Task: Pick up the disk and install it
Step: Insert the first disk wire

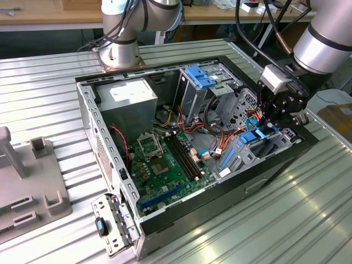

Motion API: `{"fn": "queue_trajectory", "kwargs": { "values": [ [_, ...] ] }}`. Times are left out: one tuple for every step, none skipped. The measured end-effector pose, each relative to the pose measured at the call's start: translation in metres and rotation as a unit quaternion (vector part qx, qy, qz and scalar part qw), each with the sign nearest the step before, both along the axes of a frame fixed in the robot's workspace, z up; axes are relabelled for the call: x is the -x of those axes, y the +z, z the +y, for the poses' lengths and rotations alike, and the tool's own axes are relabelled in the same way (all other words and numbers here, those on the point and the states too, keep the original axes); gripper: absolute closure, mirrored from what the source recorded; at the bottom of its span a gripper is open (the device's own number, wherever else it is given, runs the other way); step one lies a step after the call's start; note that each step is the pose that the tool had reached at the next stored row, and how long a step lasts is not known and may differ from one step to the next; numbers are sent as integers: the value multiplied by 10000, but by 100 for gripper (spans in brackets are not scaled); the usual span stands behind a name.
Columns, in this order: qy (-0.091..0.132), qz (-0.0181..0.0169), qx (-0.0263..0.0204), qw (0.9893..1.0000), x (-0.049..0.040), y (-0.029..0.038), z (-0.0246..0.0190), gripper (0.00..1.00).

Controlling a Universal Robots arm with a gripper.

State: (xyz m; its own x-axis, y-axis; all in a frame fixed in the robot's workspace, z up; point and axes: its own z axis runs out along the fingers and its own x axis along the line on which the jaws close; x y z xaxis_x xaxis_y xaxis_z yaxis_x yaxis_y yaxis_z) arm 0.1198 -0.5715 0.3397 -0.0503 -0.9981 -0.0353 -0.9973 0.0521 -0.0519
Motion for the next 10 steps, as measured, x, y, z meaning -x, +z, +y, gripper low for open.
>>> {"fn": "queue_trajectory", "kwargs": {
  "values": [
    [0,0,0,10000,0,0,0,84],
    [0,0,0,10000,0,-1,0,84],
    [0,0,1,10000,0,-1,0,84],
    [0,0,0,10000,0,-3,0,84],
    [0,0,0,10000,0,-3,0,84],
    [0,0,-6,10000,0,-10,0,83],
    [0,0,-6,10000,0,-9,0,83],
    [0,0,-2,10000,0,-6,0,76],
    [0,0,0,10000,0,-4,0,76],
    [0,0,0,10000,0,12,0,76]
  ]
}}
